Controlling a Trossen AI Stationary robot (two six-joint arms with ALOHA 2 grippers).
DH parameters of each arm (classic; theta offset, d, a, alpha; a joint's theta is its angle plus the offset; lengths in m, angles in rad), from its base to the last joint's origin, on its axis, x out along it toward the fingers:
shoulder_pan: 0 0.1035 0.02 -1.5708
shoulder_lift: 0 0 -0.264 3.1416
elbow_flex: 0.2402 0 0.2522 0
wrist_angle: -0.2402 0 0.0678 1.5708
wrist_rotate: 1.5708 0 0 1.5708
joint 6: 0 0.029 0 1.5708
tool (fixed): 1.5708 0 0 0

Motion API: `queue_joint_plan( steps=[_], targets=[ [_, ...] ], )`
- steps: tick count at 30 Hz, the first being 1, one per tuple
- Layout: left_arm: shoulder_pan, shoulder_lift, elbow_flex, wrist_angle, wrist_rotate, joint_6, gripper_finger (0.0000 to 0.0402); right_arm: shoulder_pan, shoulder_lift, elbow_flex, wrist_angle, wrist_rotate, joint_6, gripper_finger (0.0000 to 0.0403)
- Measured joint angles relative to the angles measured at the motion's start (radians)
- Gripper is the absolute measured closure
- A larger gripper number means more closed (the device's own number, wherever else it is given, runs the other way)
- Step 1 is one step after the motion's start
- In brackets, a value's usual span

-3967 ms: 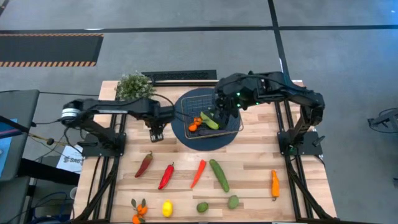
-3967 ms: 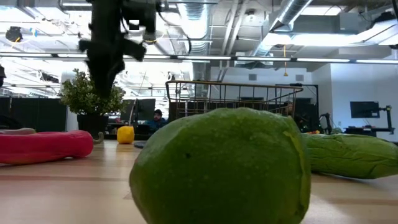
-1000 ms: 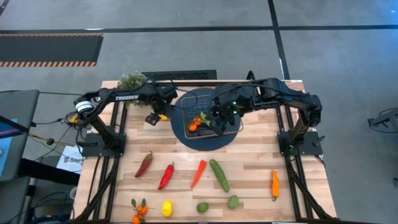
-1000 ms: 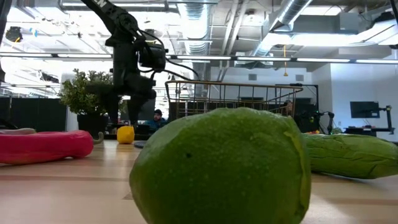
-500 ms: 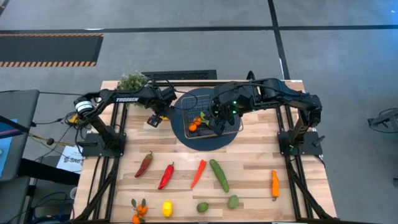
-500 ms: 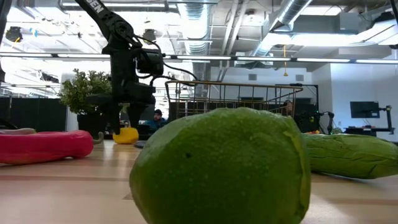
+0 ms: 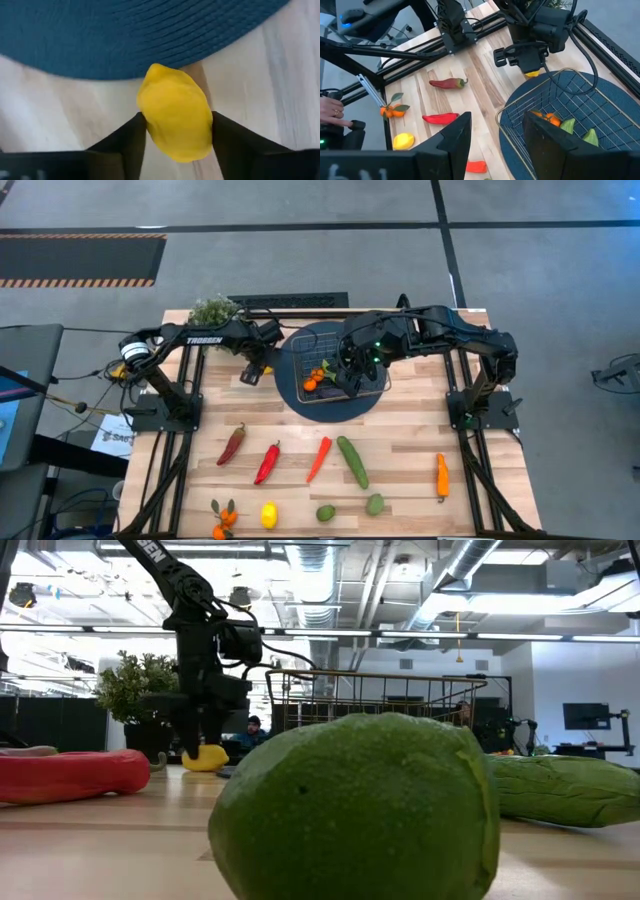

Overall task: Build produce basket
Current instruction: Put the top yellow lemon into the basket

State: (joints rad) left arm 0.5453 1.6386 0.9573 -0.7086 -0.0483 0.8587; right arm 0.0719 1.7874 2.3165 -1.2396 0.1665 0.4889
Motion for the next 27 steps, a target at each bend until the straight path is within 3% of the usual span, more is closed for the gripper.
queue_joint_plan(
  steps=[5, 13, 21, 27],
  targets=[
    [0.000, 0.000, 0.000, 0.000, -0.079, -0.139, 0.0292, 0.000, 0.000, 0.000, 0.000, 0.000, 0.000, 0.0209],
    [-0.017, -0.056, 0.043, -0.120, -0.080, -0.371, 0.0293, 0.000, 0.000, 0.000, -0.002, 0.000, 0.000, 0.0217],
    [-0.087, -0.316, 0.162, -0.170, -0.086, -0.493, 0.0293, 0.000, 0.000, 0.000, -0.022, -0.003, -0.024, 0.0231],
    [-0.169, -0.471, 0.257, -0.173, -0.095, -0.583, 0.0294, -0.016, -0.002, 0.000, -0.063, -0.004, -0.026, 0.0264]
  ],
)
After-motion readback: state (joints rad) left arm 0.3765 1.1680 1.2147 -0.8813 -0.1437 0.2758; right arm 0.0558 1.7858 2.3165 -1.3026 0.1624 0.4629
